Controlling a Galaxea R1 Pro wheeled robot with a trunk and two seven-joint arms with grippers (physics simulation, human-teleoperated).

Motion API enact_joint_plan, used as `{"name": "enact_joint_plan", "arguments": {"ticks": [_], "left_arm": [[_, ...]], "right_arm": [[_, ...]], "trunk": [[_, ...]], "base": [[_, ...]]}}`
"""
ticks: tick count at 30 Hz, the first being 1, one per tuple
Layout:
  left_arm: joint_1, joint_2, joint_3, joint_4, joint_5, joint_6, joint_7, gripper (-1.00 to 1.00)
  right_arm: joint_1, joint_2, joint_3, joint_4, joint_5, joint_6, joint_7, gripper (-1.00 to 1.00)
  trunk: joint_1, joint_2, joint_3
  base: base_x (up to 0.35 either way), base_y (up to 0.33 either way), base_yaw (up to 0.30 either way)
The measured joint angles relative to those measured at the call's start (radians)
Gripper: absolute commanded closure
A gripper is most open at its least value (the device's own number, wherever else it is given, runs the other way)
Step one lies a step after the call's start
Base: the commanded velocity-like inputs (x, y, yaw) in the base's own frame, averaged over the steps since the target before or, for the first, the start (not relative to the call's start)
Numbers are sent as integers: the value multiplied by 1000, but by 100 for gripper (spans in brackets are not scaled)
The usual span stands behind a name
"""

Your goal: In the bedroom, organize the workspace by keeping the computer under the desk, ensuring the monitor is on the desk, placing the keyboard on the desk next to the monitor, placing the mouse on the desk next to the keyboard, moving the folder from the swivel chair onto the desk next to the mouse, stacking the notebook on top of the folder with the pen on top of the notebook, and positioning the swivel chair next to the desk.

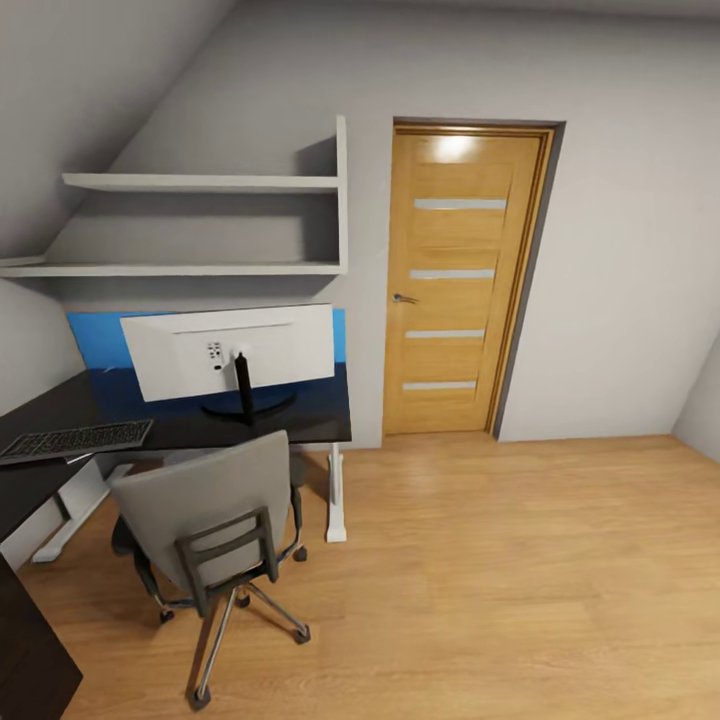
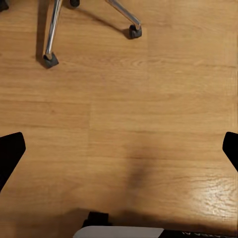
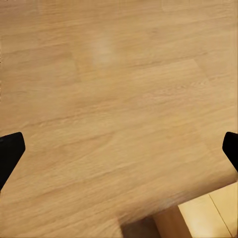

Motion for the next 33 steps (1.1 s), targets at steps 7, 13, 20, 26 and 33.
{"name": "enact_joint_plan", "arguments": {"ticks": [7, 13, 20, 26, 33], "left_arm": [[0, 0, 0, 0, 0, 0, 0, -100], [0, 0, 0, 0, 0, 1, 0, -100], [0, 0, 0, 0, 0, 1, 0, -100], [0, 0, 0, 0, 0, 2, 0, -100], [0, 0, 1, 0, 0, 0, 0, -100]], "right_arm": [[0, 0, 1, 4, 0, 0, 0, -100], [0, 0, 0, 5, 1, 1, 0, -100], [0, 0, 0, 6, 0, 5, 0, -100], [0, 0, 1, 6, 1, 6, 0, -100], [0, 0, 1, 6, 1, 6, 0, -100]], "trunk": [[0, 0, 0], [0, 0, 0], [0, 0, 0], [0, 0, 0], [0, 0, 0]], "base": [[25, 0, 0], [158, -84, 0], [295, -58, 0], [314, -5, 0], [316, 53, 0]]}}
